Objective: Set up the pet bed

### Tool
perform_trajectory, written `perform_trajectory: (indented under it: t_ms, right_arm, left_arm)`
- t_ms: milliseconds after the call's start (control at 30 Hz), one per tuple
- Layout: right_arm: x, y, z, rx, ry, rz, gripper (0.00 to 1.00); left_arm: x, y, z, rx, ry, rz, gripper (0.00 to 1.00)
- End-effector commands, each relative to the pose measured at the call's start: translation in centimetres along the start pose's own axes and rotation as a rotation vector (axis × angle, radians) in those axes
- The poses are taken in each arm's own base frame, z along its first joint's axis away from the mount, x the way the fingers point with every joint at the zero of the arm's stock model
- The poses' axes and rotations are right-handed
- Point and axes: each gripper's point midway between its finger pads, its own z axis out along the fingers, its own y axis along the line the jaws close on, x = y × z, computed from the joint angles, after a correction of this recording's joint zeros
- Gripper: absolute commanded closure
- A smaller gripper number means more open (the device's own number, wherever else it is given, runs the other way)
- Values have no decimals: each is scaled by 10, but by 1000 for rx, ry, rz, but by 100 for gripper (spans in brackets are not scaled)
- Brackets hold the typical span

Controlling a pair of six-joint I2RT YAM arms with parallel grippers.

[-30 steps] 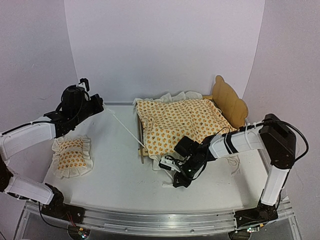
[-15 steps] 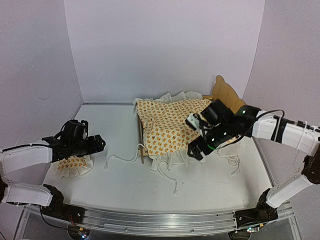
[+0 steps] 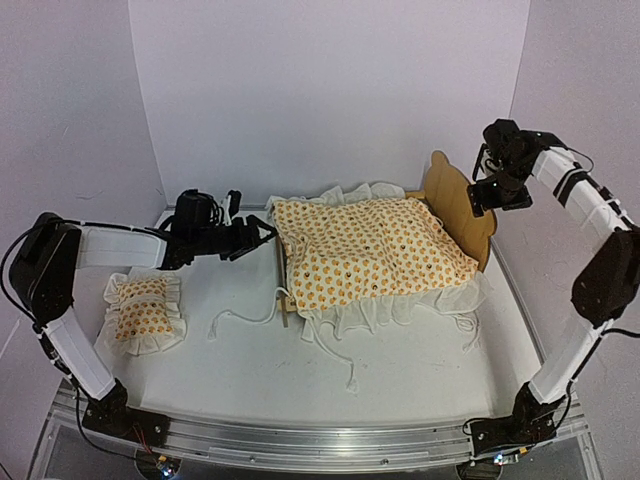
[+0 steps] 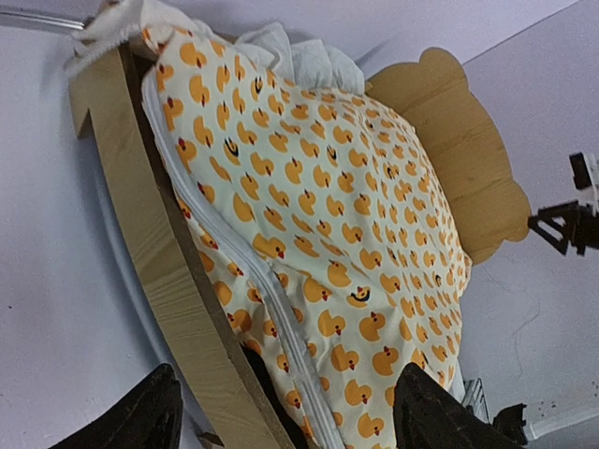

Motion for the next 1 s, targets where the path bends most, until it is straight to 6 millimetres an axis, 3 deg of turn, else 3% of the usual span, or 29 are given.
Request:
perform_trajectory:
  t_ms: [0, 167, 233, 267, 367, 467, 600, 700, 800, 833, 967]
  right_arm:
    - [-26, 8, 29, -125, 28, -26, 16]
    - [-43, 12, 52, -250, 42, 14, 39]
    - [-47, 15, 56, -318, 42, 33, 59]
    - [-48, 18, 55, -350, 39, 32, 68]
    - [-48, 33, 41, -468, 6, -48, 81]
    - [-43, 44, 25, -571, -50, -178, 100]
    - [-44, 57, 8, -798, -160, -284, 100]
    - [-53, 47, 9, -853, -232, -312, 100]
    - [-78, 40, 21, -826, -275, -317, 100]
    - [-93, 35, 26, -799, -286, -283, 93]
    - [-139, 13, 35, -665, -282, -28, 42]
  left_arm:
    - [-11, -59, -7, 215, -22, 38, 22]
    - [6, -66, -36, 225, -26, 53, 22]
    - [11, -69, -50, 233, -35, 64, 22]
    - [12, -71, -56, 236, -38, 72, 22]
    - [14, -70, -69, 207, -43, 99, 21]
    - [1, -63, -76, 136, -61, 154, 19]
    - [-34, -54, -83, 69, -93, 177, 16]
    - [-62, -50, -83, 40, -127, 199, 15]
    - [-90, -40, -74, 41, -138, 170, 15]
    - [-98, -36, -66, 47, -125, 155, 15]
    - [-105, -8, -21, 58, -43, 111, 17]
